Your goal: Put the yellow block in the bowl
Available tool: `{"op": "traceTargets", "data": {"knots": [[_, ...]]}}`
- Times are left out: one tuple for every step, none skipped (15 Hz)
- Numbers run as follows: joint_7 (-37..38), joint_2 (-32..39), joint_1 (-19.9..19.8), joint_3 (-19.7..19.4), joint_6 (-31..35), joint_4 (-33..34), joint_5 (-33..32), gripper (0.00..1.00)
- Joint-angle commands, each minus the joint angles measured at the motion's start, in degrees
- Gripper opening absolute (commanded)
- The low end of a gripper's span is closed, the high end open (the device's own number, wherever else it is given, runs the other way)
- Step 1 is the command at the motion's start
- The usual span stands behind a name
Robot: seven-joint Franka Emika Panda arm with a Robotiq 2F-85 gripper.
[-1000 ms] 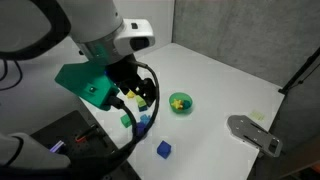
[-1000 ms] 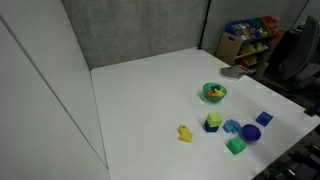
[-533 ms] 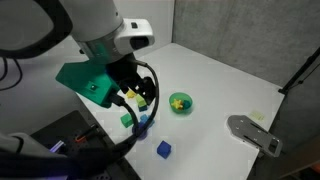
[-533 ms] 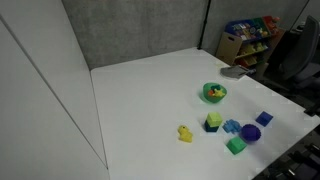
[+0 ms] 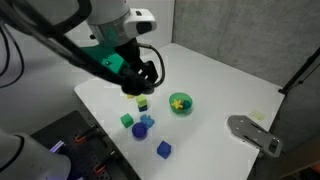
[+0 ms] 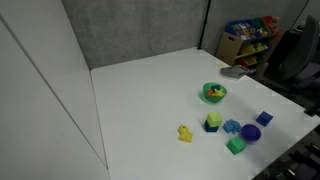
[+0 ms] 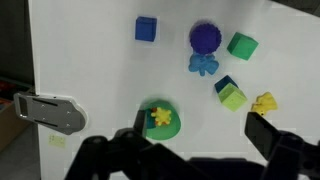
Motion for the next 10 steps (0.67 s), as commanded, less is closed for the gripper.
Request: {"op": "traceTargets", "data": {"knots": [[2.15,6.95,1.83,1.71,0.03,5.55,2.99,1.00],[2.86,8.62,2.27,2.22,-0.06,6.74,3.98,1.00],[3.54,10.12,2.50,2.76,0.06,7.74,4.75,1.00],[4.23,11.80,2.81,3.29,0.10,8.75,5.64,1.00],[5.00,13.54,2.96,3.95,0.44,9.51,6.27,1.00],[5.53,15.11,3.12,4.46,0.54,10.27,6.99,1.00],[6.29,16.89,3.15,5.03,0.84,10.82,7.68,1.00],[7.10,18.50,3.20,5.64,1.12,11.19,8.33,1.00],[8.07,19.86,3.28,6.31,1.47,11.29,9.01,1.00],[8.87,21.17,3.36,6.90,1.74,11.42,9.76,1.00]]}}
